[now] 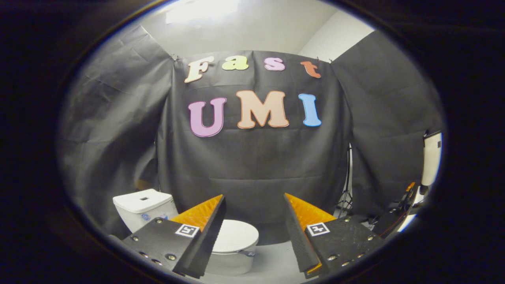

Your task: Open the toilet lid.

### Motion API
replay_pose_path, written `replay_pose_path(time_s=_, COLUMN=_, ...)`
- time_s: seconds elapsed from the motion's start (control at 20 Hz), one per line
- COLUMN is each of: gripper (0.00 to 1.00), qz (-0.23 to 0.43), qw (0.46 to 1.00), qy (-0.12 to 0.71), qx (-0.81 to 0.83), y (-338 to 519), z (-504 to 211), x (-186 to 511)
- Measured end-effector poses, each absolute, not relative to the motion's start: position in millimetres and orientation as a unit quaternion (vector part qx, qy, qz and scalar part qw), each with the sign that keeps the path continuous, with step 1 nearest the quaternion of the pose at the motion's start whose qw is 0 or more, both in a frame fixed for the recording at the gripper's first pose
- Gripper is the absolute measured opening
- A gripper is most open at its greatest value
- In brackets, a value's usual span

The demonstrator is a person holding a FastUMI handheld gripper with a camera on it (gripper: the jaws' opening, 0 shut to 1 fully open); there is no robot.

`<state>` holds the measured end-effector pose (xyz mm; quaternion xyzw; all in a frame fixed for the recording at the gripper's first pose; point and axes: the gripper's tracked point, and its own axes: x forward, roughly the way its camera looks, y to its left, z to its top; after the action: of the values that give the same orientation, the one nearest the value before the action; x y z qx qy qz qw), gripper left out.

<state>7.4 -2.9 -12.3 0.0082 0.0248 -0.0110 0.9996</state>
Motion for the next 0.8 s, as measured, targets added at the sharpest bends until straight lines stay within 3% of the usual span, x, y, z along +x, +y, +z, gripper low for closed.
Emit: replay_pose_path(time_s=0.8, gripper=0.84, qz=-0.009, qw=0.999, qy=0.036, qx=0.012, y=-1.8, z=-18.2, x=10.2)
